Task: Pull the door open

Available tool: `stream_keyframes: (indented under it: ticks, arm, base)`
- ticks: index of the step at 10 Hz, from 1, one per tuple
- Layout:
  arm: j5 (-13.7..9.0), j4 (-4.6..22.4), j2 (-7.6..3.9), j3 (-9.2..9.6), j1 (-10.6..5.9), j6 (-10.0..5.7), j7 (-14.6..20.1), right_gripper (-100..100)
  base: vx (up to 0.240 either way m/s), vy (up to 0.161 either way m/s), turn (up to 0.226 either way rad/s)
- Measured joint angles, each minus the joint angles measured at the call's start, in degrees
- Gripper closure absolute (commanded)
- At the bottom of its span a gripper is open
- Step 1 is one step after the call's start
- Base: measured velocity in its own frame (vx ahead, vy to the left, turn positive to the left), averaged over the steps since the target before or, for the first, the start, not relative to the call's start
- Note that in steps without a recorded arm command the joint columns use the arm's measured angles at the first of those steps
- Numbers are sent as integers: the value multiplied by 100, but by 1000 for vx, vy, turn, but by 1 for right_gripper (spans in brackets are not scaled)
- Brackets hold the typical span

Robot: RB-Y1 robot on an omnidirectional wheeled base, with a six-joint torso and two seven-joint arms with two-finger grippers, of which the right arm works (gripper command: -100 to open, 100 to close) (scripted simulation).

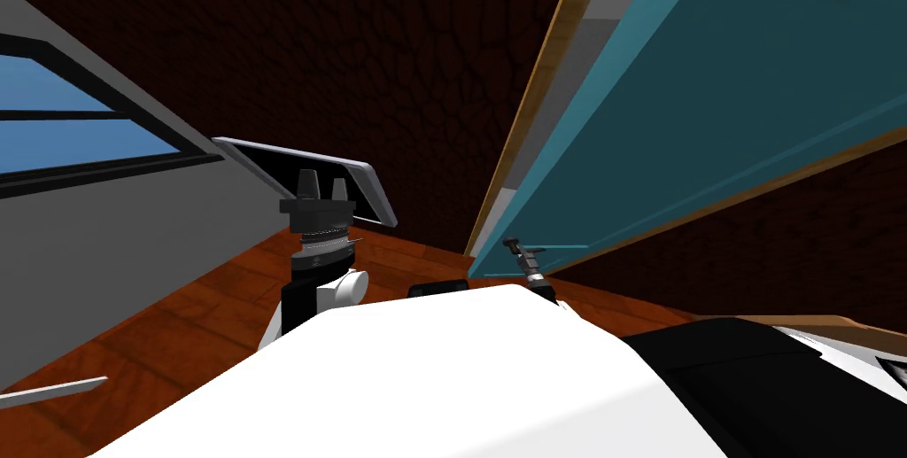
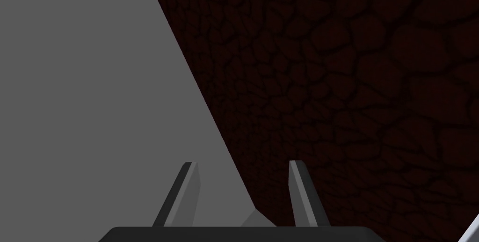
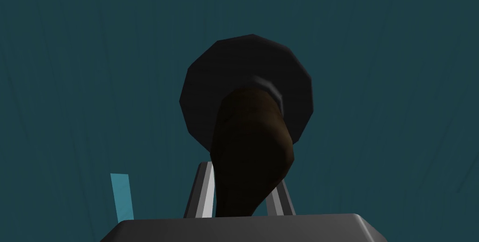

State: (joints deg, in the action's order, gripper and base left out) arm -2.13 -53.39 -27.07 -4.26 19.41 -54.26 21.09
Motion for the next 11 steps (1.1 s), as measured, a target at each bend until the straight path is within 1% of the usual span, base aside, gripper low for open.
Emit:
stream_keyframes:
  ticks: [2, 4, 5, 6, 7, 9, 11]
  arm:
    - [-48, 165, 35, -2, -215, 56, -89, 100]
    - [-103, 267, 105, -9, -452, 196, -220, 100]
    - [-133, 300, 133, -9, -565, 291, -280, 100]
    - [-166, 381, 161, -13, -697, 365, -343, 100]
    - [-189, 484, 180, -12, -831, 402, -393, 100]
    - [-249, 610, 255, -19, -1090, 543, -531, 100]
    - [-317, 815, 319, -26, -1417, 656, -674, 100]
  base:
    - [-211, -45, 131]
    - [-221, -53, 145]
    - [-197, -53, 178]
    - [-174, -42, 119]
    - [-152, -57, 117]
    - [-202, -83, 185]
    - [-208, -46, 142]
